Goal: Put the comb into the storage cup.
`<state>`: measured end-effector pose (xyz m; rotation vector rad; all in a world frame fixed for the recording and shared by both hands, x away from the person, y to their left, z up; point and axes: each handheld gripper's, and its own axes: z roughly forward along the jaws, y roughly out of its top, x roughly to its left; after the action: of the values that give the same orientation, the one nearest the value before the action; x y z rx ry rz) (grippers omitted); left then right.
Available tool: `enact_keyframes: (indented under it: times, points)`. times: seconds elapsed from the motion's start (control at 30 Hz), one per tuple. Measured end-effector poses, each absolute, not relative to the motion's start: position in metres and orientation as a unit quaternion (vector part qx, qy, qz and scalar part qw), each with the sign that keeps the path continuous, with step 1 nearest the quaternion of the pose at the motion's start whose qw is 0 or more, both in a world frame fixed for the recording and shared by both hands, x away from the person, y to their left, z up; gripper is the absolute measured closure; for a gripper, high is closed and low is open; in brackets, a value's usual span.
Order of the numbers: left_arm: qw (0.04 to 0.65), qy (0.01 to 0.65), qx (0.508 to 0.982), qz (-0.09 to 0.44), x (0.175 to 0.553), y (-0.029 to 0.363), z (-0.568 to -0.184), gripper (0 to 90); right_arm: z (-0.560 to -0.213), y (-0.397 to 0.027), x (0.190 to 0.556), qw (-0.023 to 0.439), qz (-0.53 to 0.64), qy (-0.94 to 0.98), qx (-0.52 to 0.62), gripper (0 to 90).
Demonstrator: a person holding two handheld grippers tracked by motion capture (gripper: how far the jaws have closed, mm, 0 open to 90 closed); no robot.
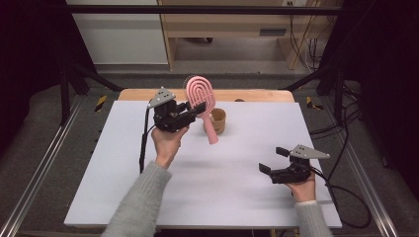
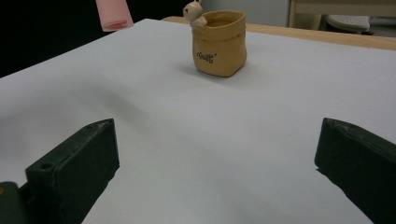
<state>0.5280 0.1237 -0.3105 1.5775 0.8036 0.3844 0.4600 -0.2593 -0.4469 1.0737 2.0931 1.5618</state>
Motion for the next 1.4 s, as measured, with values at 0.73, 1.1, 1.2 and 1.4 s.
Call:
enact_keyframes:
  times: [0.73, 1.1, 1.2, 1.4]
  points:
    - [0.608, 0.356, 0.686, 0.179, 0.558, 0.106, -0.299, 63.7, -0.447, -0.26, 0.46, 0.157, 0.545, 0.733, 0.375, 0.1]
    - [0.604, 0.367, 0.683, 0.186, 0.575, 0.101, -0.301, 63.6, -0.447, -0.26, 0.46, 0.157, 0.546, 0.732, 0.376, 0.1]
    - [0.605, 0.37, 0.681, 0.185, 0.579, 0.101, -0.302, 63.6, -0.447, -0.26, 0.46, 0.157, 0.546, 0.732, 0.376, 0.1]
    - [0.606, 0.375, 0.676, 0.188, 0.588, 0.1, -0.305, 63.5, -0.447, -0.26, 0.46, 0.156, 0.546, 0.732, 0.376, 0.1]
